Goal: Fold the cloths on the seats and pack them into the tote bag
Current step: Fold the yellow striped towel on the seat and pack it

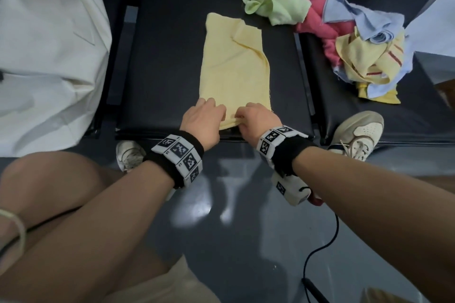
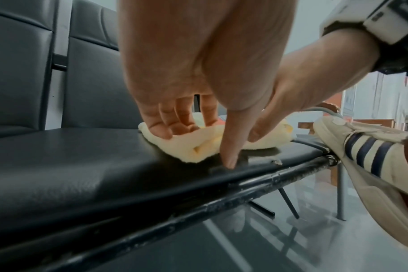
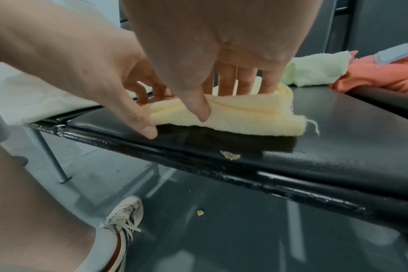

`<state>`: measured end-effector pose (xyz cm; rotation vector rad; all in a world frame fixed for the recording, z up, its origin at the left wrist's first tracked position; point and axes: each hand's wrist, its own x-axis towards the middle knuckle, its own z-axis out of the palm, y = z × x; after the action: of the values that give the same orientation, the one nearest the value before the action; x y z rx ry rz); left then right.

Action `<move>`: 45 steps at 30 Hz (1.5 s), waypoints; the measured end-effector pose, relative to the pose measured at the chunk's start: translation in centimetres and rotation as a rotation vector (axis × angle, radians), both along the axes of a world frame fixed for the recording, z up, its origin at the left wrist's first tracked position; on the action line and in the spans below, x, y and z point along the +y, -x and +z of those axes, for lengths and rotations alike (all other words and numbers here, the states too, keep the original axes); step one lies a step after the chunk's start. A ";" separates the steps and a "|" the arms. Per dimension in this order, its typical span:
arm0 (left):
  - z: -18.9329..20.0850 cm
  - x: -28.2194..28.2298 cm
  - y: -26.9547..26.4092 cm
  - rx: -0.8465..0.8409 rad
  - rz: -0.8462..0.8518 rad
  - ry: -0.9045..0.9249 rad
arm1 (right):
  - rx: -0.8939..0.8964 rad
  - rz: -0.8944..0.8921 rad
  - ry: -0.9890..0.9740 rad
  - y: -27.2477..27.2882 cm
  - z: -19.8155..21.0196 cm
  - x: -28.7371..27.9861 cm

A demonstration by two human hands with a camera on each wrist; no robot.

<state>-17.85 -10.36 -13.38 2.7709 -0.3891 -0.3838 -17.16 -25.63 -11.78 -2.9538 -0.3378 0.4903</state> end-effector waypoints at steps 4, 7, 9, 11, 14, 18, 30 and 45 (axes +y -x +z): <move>0.7 0.8 -0.5 -0.004 0.055 0.022 | -0.015 -0.039 -0.028 0.1 0.1 -0.7; 1.1 0.7 -0.4 -0.025 0.022 0.028 | 0.010 -0.086 -0.099 0.0 -0.2 -1.4; 1.0 0.4 -0.4 -0.009 0.009 0.029 | 0.033 -0.095 -0.117 -0.1 -0.5 -1.7; 0.8 0.3 -0.3 0.012 0.012 0.035 | 0.049 -0.087 -0.098 -0.2 -0.7 -1.9; 0.4 0.2 -0.4 0.024 0.018 0.052 | 0.062 -0.106 -0.098 -0.2 -0.9 -2.0; 0.1 0.3 -0.5 0.033 0.058 0.083 | 0.032 -0.147 -0.104 -0.3 -1.2 -1.6; 0.1 0.1 -1.7 -0.056 0.247 0.138 | -0.194 0.118 0.090 0.6 -2.0 -0.8; -0.7 -1.3 -0.1 -0.087 -0.031 0.068 | -0.012 0.116 0.122 -0.4 -1.0 -0.8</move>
<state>-17.76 -11.68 -14.06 2.7241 -0.4584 -0.2528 -16.72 -26.38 -12.79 -3.0683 -0.4997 0.5254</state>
